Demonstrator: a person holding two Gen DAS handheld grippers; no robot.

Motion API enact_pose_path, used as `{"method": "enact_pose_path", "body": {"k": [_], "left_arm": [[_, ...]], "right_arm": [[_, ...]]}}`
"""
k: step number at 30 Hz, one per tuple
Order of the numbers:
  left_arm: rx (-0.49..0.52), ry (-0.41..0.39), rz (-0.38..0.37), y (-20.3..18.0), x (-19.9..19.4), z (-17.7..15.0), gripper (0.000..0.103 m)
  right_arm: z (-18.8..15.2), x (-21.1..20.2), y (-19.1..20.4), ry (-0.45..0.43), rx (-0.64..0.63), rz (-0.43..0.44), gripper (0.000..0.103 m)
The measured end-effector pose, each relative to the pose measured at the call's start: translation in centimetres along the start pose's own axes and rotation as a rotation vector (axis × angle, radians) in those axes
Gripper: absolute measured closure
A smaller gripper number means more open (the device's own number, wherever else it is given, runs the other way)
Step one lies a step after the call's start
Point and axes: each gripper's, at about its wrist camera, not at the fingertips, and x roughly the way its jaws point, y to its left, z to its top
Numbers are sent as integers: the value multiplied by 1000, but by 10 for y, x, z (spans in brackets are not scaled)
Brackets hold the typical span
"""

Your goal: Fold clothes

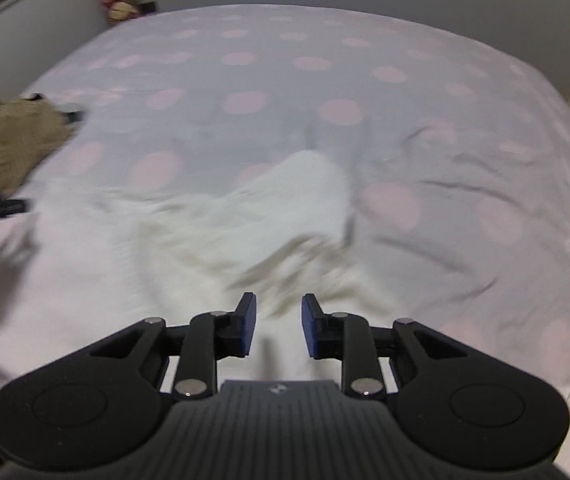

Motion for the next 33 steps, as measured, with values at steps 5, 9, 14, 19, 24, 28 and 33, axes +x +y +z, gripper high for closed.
{"method": "enact_pose_path", "body": {"k": [5, 9, 14, 19, 24, 28, 33], "left_arm": [[-23, 15, -10, 4, 6, 2, 45], [-25, 31, -18, 2, 13, 4, 45], [-23, 36, -38, 0, 15, 5, 45], [-19, 33, -40, -2, 12, 4, 45], [-32, 17, -18, 1, 6, 4, 45], [-39, 8, -17, 3, 4, 4, 45], [-14, 11, -17, 0, 6, 4, 45]], "right_arm": [[15, 36, -15, 10, 21, 13, 85], [12, 32, -13, -1, 14, 69, 101], [-8, 8, -7, 12, -70, 67, 102], [-36, 16, -20, 98, -56, 56, 102], [-45, 18, -23, 139, -39, 66, 99], [-24, -1, -32, 80, 4, 73, 97], [15, -5, -44, 30, 28, 87, 74]]}}
